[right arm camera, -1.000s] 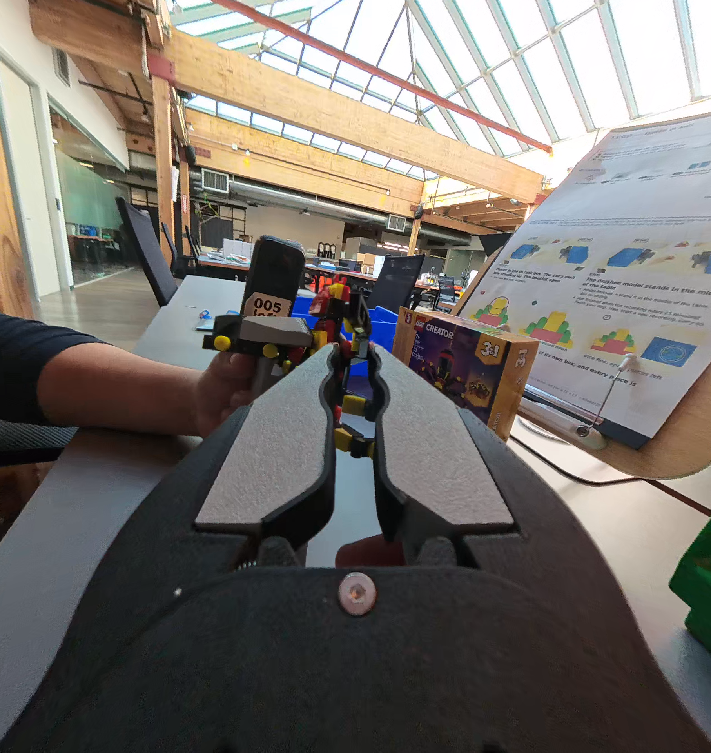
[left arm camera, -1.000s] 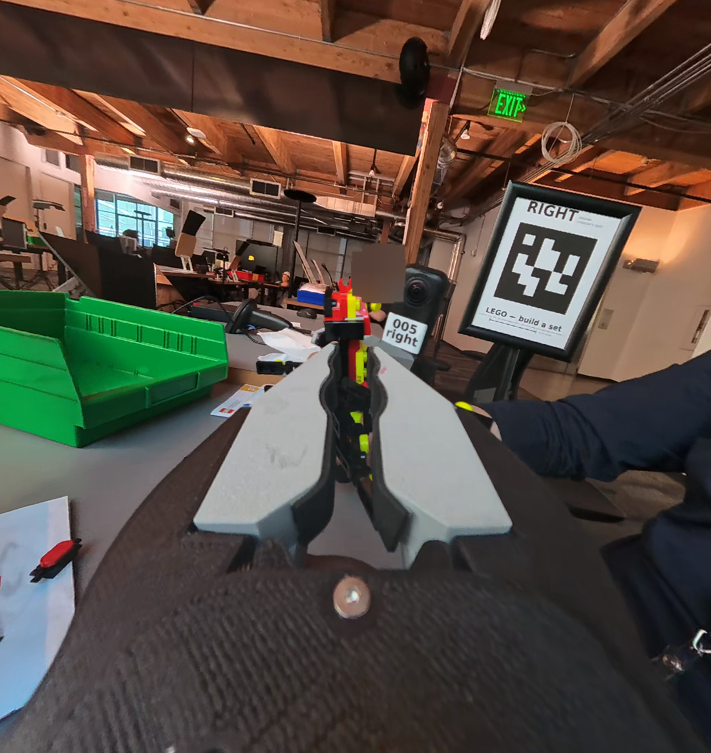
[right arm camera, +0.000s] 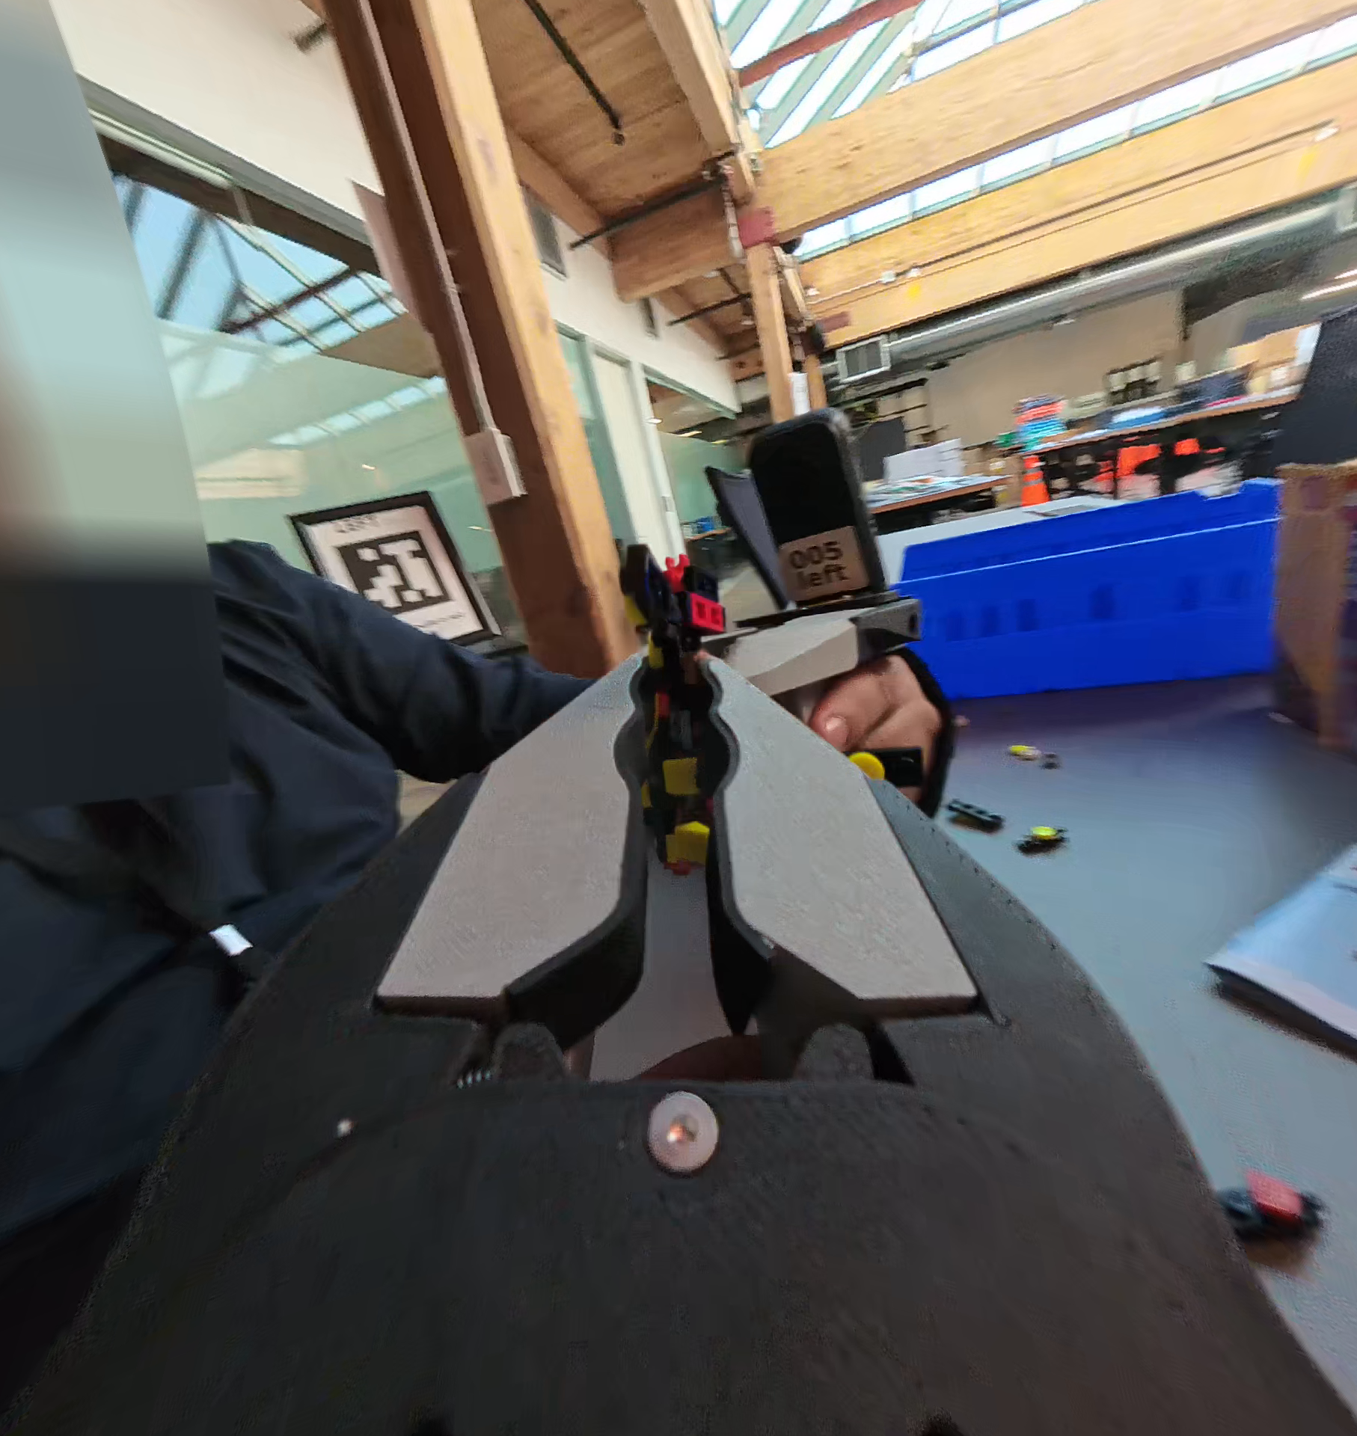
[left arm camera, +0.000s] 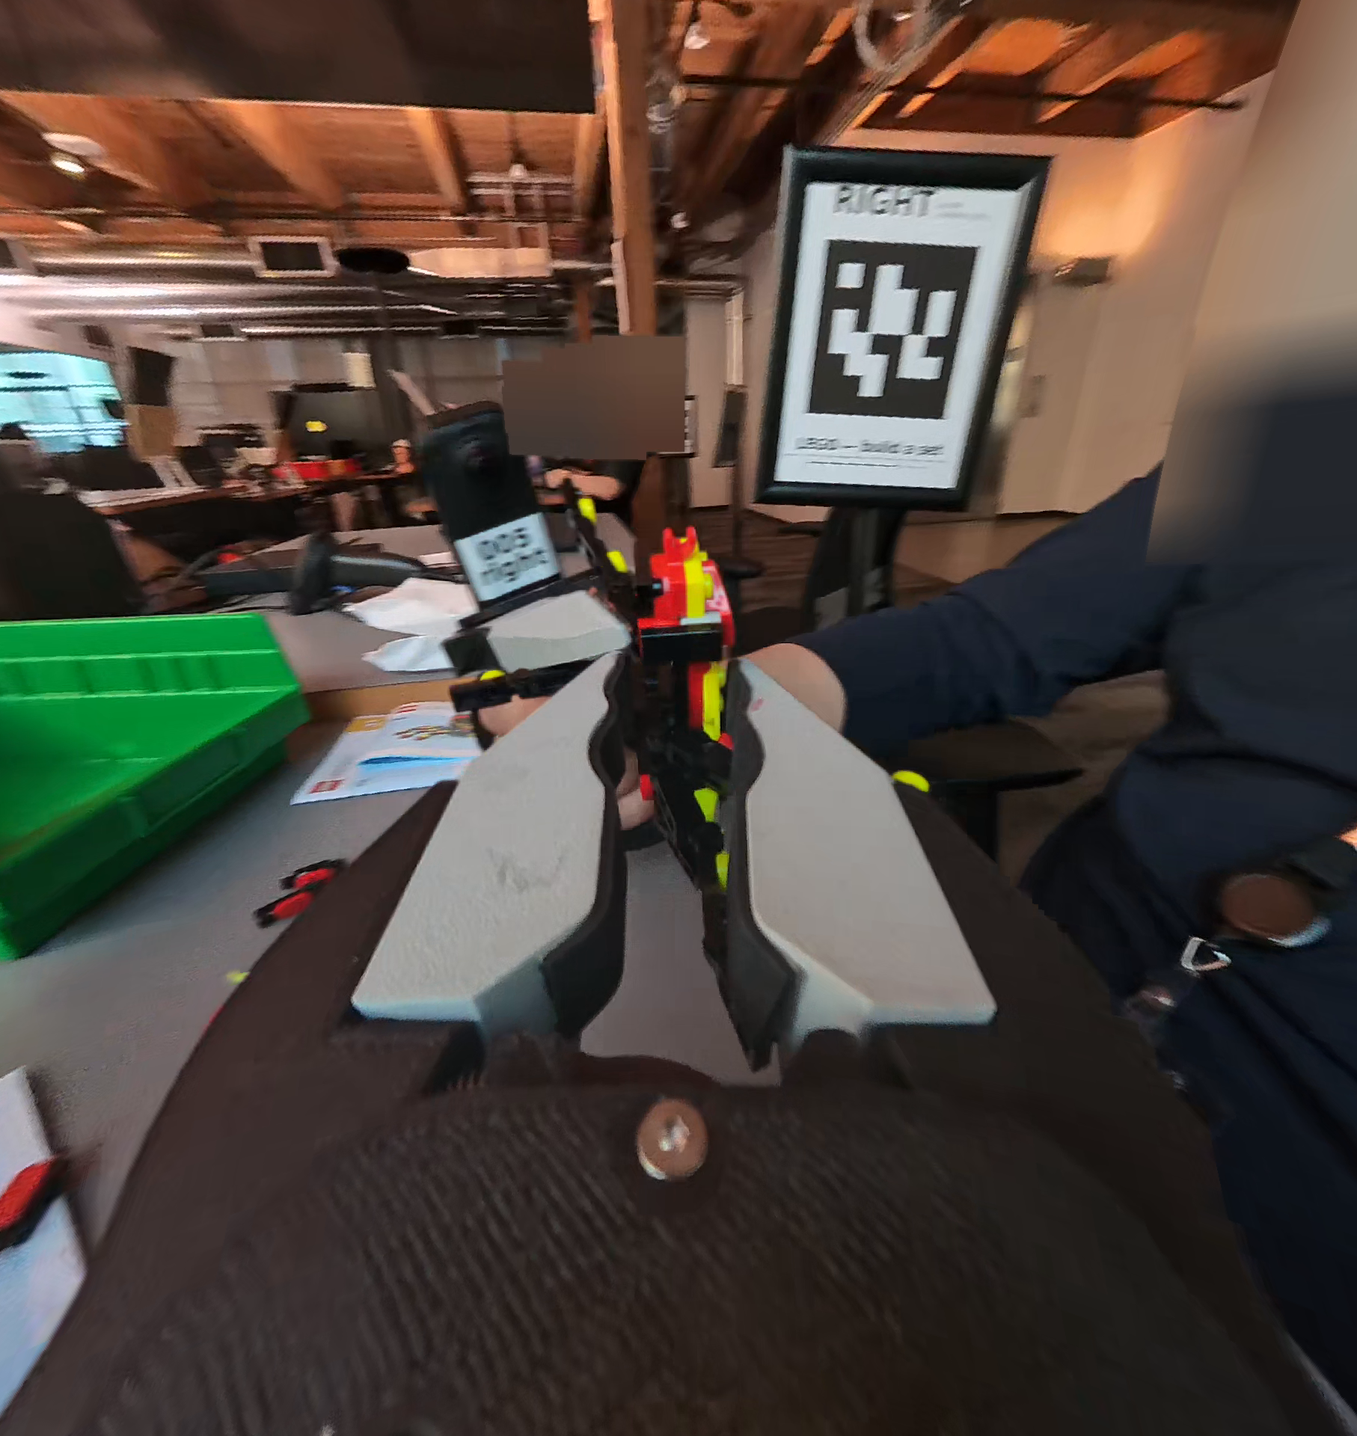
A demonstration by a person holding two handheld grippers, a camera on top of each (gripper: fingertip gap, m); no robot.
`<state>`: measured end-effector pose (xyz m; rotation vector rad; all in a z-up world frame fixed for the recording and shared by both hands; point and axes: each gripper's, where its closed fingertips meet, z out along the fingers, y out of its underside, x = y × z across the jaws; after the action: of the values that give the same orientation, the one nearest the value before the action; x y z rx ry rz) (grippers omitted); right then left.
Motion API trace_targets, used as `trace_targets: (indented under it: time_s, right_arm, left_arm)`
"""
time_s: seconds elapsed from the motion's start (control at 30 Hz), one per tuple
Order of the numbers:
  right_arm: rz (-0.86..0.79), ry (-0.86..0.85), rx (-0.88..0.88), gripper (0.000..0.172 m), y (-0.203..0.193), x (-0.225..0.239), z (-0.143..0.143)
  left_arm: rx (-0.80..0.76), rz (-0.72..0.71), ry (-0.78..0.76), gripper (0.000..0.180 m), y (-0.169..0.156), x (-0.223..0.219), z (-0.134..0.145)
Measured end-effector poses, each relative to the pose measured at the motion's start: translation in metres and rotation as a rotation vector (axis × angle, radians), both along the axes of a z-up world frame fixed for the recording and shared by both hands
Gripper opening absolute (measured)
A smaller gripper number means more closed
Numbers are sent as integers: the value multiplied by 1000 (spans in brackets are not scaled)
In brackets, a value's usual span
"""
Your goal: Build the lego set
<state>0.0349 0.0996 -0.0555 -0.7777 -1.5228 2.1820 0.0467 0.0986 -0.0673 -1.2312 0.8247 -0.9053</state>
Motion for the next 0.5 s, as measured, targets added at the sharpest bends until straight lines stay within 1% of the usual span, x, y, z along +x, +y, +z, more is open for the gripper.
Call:
trace_targets:
  time_s: [0.07, 0.1, 0.13, 0.2, 0.23, 0.27, 0.33, 0.4, 0.5]
  right_arm:
    - [111, -15, -54, 6, -9, 7, 1]
    - [143, -19, -73, 6, -12, 9, 1]
    - [142, -21, -91, 7, -10, 8, 2]
    - [48, -13, -85, 8, 0, 0, 2]
    - [-45, -2, -53, 8, 7, -6, 1]
    - [-144, 21, 13, 9, 13, -11, -1]
    - [-276, 71, 169, 11, 17, -13, -6]
    - [-327, 115, 241, 10, 16, -10, -6]
    - [-307, 110, 234, 10, 14, -9, -6]
  left_arm:
    - [-15, -83, -16, 21, -11, 7, 0]
    - [-19, -113, -22, 21, -14, 9, 0]
    - [-18, -108, -26, 21, -14, 9, 1]
    - [-17, -47, -30, 22, -5, 4, 2]
    - [-18, -3, -35, 22, 1, -1, 2]
    - [-17, 43, -39, 22, 8, -7, 2]
    - [-20, 59, -46, 22, 11, -9, 2]
    - [-9, 60, -40, 22, 9, -7, 2]
    - [3, 61, -32, 22, 8, -6, 3]
